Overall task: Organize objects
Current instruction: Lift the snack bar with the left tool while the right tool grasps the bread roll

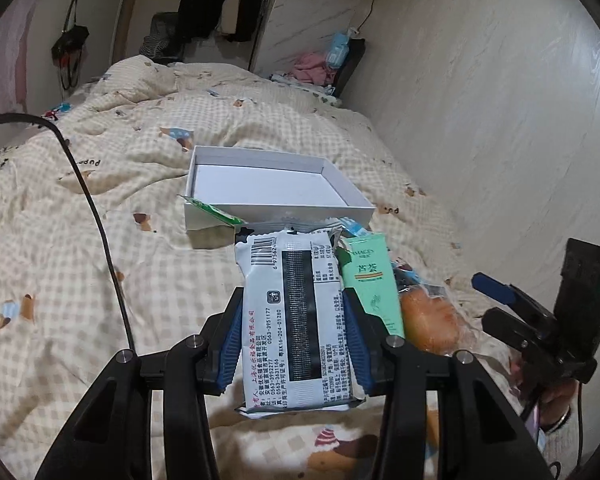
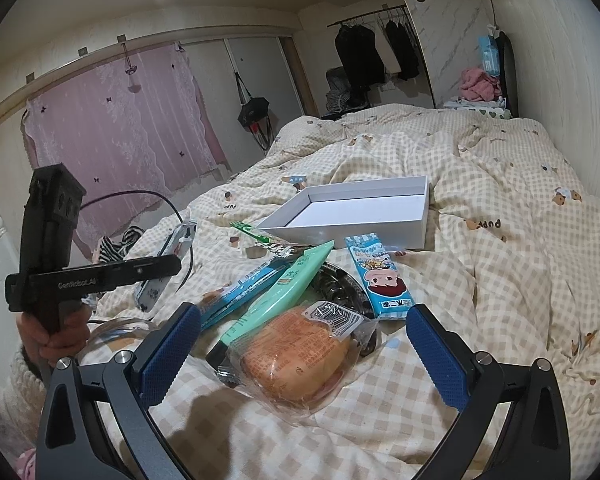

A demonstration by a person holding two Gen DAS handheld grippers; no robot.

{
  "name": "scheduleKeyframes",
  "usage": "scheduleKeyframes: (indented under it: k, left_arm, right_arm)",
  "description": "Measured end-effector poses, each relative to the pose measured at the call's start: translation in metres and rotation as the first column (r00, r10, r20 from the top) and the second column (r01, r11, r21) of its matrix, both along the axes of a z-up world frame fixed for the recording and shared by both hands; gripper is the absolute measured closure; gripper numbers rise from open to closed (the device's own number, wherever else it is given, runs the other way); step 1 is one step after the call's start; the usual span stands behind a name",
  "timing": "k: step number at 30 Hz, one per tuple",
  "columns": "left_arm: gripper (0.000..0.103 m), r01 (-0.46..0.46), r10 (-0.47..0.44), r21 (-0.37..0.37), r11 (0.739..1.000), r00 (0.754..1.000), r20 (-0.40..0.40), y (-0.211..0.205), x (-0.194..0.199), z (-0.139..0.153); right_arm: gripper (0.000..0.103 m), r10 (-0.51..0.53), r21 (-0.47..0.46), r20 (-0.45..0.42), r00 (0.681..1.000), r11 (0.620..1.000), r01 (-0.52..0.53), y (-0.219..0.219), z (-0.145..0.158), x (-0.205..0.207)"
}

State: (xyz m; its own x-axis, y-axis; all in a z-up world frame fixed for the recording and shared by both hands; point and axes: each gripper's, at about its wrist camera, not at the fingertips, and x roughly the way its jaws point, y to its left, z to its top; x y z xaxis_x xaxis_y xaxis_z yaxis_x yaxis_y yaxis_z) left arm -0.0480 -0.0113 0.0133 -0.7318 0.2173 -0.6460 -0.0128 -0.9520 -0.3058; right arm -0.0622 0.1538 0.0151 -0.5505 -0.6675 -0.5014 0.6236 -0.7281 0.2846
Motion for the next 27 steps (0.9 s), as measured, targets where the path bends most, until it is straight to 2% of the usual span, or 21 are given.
scheduleKeyframes:
  k: [4,6,11,13,19,22,25,27]
  left_arm:
    - [0.053,-0.016,0.016,0.008,1.0,0.999,-0.036,-0.005,0.007,0.001]
    - [0.053,0.01,-0.01,0.007,1.0,0.999,-0.035,-0.004,0.008,-0.001]
    - [0.053,-0.008,0.006,-0.032,0.999,0.999,-0.047,-0.001,0.017,-0.004]
    - [0.053,-0.007,0.006,-0.006,1.0,0.998,-0.065,-0.003,0.019,-0.004]
    - [0.053,-0.004,0.004,0.001,1.0,0.996,-0.092,-0.002,0.024,-0.001]
    - [0.053,-0.012,0.012,-0.006,1.0,0.997,-0.081,-0.002,0.024,-0.002]
    - [0.053,-0.019,0.018,-0.01,1.0,0.997,-0.073,-0.002,0.023,-0.004]
    - [0.053,-0.014,0.013,-0.008,1.0,0.997,-0.072,-0.001,0.023,-0.006]
  right_arm:
    - [0.0,0.0,-0.016,-0.009,1.0,1.0,0.0,0.004,0.002,0.002]
    - [0.0,0.002,-0.031,-0.003,1.0,1.0,-0.002,0.006,0.002,0.001]
    - [0.0,0.069,-0.082,0.054,0.996,0.995,-0.064,0.011,0.008,-0.01]
    - [0.0,0.073,-0.067,0.07,0.995,0.995,-0.068,0.011,0.012,-0.014]
    - [0.0,0.039,0.095,0.163,0.986,0.994,-0.055,-0.004,0.01,-0.021]
    - [0.0,0.061,0.127,0.21,0.976,0.988,-0.089,-0.009,0.005,-0.023]
    - [0.0,0.074,0.108,0.265,0.961,0.988,-0.106,-0.011,0.001,-0.023]
    - [0.009,0.058,0.129,0.248,0.967,0.987,-0.093,-0.011,0.002,-0.02]
